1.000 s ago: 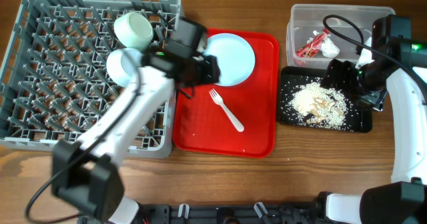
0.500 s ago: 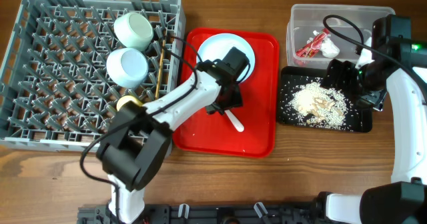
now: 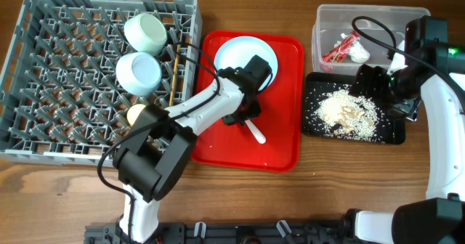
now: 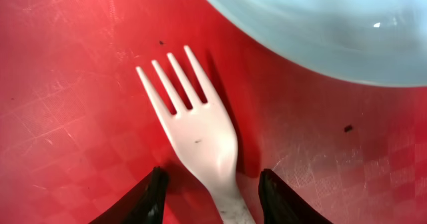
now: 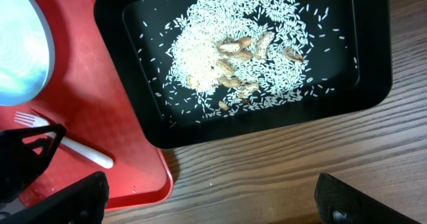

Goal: Sort waste into correct bins and load items into the dishwasher rack
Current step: 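Grasp the white fork by its handle with the left gripper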

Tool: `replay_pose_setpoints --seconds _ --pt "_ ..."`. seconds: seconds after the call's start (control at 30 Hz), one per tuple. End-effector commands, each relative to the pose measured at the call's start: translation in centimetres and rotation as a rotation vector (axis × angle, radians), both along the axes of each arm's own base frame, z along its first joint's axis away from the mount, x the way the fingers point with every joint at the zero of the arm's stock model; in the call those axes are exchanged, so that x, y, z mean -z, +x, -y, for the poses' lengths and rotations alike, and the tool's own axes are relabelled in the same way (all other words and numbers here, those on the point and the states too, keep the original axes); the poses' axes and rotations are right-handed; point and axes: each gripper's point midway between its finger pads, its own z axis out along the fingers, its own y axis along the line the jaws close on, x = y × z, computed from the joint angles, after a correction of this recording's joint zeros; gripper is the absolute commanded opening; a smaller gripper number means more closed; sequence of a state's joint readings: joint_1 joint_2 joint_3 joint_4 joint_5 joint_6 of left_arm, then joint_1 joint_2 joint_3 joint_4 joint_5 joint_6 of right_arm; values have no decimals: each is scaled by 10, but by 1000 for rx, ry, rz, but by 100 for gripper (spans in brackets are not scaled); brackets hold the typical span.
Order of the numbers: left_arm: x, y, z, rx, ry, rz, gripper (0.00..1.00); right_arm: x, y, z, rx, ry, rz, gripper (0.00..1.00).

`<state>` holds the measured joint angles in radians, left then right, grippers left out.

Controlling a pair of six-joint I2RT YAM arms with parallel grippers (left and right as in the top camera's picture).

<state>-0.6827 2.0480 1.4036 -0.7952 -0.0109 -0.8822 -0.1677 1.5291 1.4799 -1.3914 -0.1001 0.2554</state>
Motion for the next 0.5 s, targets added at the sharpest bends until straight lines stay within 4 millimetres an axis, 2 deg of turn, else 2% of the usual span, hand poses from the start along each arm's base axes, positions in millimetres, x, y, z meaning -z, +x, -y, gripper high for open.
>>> replay_pose_setpoints --seconds 0.0,0.1,0.17,0.3,0.47 --pt "11 -6 1 1 32 -2 45 -10 2 1 -17 -5 35 100" --pt "12 -7 1 3 33 -4 40 -10 2 1 -17 -5 35 100" --pt "12 -7 1 3 33 -4 30 -10 2 1 -17 -5 35 100" --pt "13 -7 1 3 33 -5 23 -9 1 0 -17 -4 31 100" --pt "14 -8 0 3 37 -9 22 -9 1 0 -17 -4 31 100"
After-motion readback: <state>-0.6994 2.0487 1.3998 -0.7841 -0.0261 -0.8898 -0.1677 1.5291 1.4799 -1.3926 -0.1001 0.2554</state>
